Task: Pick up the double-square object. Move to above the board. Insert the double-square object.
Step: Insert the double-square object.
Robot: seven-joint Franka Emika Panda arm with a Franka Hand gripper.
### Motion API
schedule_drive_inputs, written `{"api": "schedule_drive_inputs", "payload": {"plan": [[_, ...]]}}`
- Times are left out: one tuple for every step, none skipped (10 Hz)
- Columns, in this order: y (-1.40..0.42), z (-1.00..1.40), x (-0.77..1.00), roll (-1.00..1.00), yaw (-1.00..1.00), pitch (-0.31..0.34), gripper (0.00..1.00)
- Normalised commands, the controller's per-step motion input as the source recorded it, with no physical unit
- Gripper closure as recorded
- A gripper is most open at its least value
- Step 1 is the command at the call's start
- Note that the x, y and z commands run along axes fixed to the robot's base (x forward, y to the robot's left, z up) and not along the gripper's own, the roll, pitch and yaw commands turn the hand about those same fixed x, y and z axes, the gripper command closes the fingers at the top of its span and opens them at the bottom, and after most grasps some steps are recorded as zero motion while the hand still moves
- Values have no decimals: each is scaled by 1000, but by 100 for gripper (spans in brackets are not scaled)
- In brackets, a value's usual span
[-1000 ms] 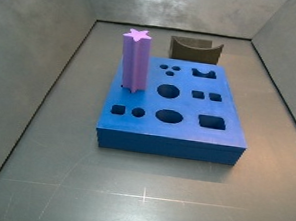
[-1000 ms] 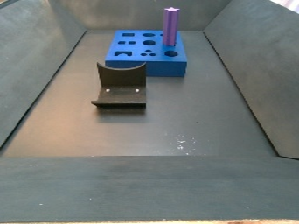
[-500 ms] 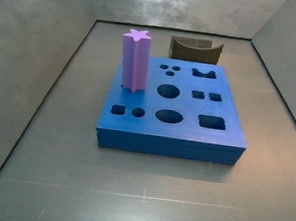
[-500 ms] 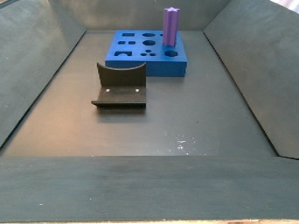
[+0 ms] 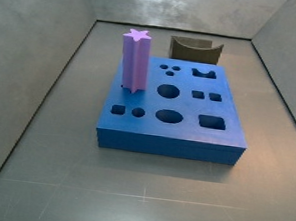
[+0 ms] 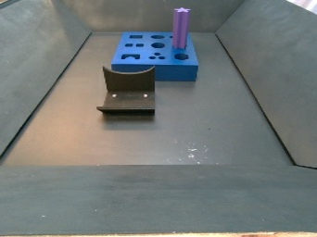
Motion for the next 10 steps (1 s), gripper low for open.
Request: {"api": "schedule_drive_inputs", "payload": {"plan": [[0, 0, 0, 0, 0, -11, 100], [0, 0, 26, 0, 0, 0, 100], [49, 0, 0, -29, 0, 0, 100], [0, -37, 291, -77, -403, 0, 100], [46, -20, 443, -57, -660, 0, 100], [26, -9, 489, -63, -640, 0, 100], [51, -114, 506, 0, -614, 0, 100], [97, -243, 434, 23, -626, 49, 100], [143, -286, 254, 34, -771, 40, 100], [157, -277, 180, 14, -846, 6, 100]]}}
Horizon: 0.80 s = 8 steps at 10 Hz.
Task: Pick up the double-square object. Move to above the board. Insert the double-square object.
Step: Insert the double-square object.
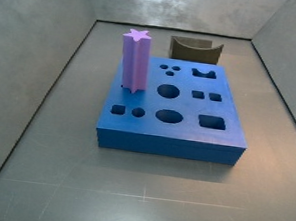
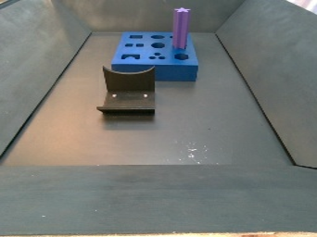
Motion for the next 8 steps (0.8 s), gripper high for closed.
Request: {"api": "schedule_drive_inputs", "payload": {"plan": [[143, -240, 191, 0, -863, 0, 100], [100, -151, 311, 0, -803, 0, 100], [100, -157, 331, 0, -803, 0, 100], [120, -286, 311, 0, -834, 0, 100], [109, -454, 257, 100, -877, 0, 100], [109, -651, 100, 206, -874, 20, 100], [111, -649, 49, 209, -849, 149, 100], [100, -634, 40, 220, -851, 146, 100]]}}
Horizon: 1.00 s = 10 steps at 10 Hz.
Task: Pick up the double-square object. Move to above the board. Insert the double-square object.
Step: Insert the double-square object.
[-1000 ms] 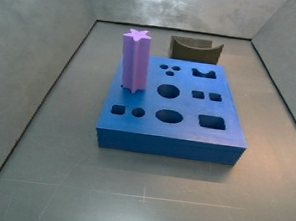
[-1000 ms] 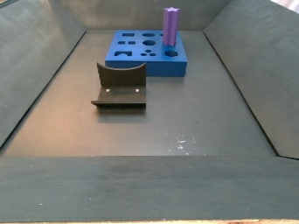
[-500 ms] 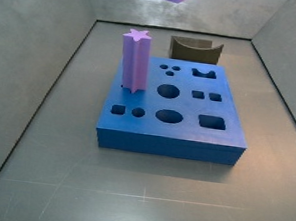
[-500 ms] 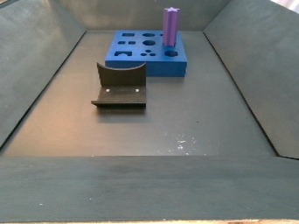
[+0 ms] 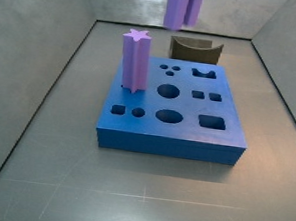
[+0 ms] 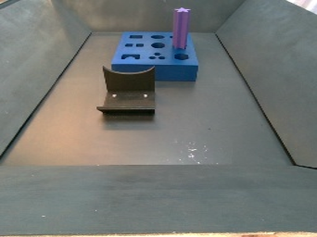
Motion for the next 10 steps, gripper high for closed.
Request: {"api": "schedule_drive_inputs", "payload": {"plan": [[74, -574, 69, 171, -897, 37, 100], [0, -369, 69, 0, -1000, 0, 100], [0, -240, 114, -111, -977, 0, 100], [0, -191, 151, -171, -949, 0, 100], [0, -194, 166, -160, -934, 0, 100], [0, -289, 160, -103, -940, 0, 100], [0, -357, 177, -63, -940, 0, 100], [0, -414, 214, -26, -917, 0, 100], [0, -514, 334, 0, -820, 0, 100], [0, -609, 491, 9, -677, 0, 100]]}}
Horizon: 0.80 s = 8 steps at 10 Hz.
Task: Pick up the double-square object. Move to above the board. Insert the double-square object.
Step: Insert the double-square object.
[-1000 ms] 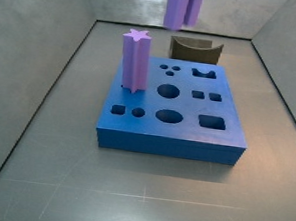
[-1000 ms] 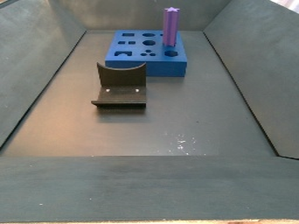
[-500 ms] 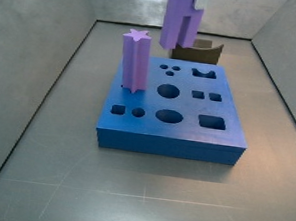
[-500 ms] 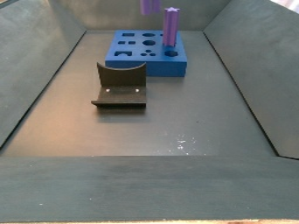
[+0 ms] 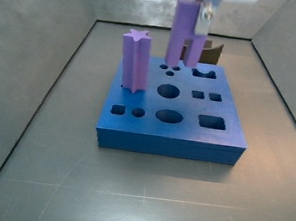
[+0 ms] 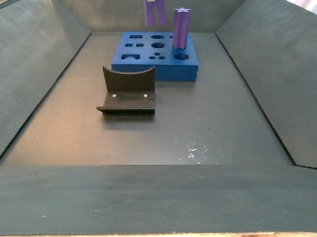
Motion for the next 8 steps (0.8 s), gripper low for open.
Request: {"api": "schedule_drive_inputs", "payload": {"plan": [[0, -574, 554, 0, -620, 0, 100], [0, -523, 614, 0, -546, 0, 100], [-11, -451, 646, 0, -509, 0, 100], [-34, -414, 694, -31, -443, 0, 100], [-69, -337, 737, -103, -380, 0, 100], [-123, -260, 826, -169, -269, 0, 100], [-134, -260, 843, -146, -206, 49, 100], [-163, -246, 774, 0, -146, 249, 100]]}}
